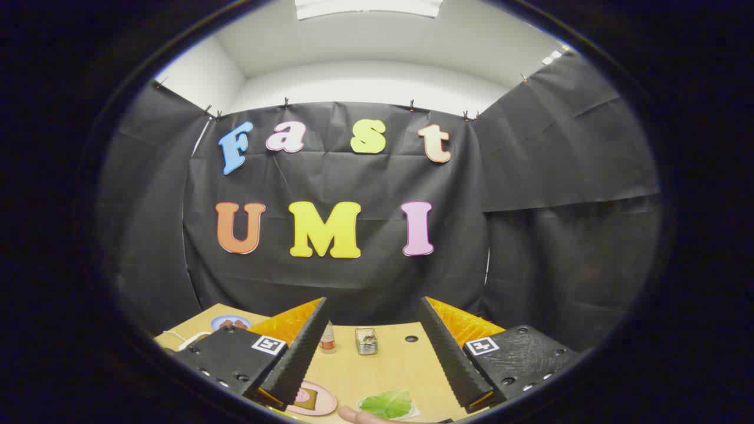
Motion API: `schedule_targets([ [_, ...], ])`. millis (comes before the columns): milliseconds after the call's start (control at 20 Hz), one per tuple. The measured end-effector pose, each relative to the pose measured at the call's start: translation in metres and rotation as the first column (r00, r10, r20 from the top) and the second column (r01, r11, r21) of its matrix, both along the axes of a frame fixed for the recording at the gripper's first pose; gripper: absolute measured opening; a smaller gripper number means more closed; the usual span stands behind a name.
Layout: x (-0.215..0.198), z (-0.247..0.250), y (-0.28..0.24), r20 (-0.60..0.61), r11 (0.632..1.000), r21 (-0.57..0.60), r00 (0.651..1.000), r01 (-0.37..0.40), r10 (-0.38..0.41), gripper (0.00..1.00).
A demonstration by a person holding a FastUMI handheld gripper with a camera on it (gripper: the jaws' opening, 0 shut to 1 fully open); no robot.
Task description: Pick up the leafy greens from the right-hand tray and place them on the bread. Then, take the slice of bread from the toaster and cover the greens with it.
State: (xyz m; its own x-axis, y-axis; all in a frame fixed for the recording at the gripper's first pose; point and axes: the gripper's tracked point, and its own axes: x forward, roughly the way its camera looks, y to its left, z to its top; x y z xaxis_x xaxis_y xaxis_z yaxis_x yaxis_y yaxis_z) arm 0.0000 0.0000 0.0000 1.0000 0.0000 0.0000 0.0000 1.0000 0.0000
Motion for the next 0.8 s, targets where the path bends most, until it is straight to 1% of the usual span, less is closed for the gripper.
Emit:
schedule_targets([
  [300, 0.017, -0.001, -0.009, -0.01, 0.999, 0.013, 0.999, -0.037, 0.037, 0.95],
  [550, 0.026, -0.011, -0.021, -0.038, 0.999, 0.003, 0.998, -0.04, 0.041, 0.95],
  [700, 0.037, -0.03, -0.033, -0.07, 0.999, -0.015, 0.997, -0.037, 0.036, 0.95],
  [800, 0.045, -0.054, -0.041, -0.114, 0.999, -0.024, 0.993, -0.036, 0.033, 0.95],
])
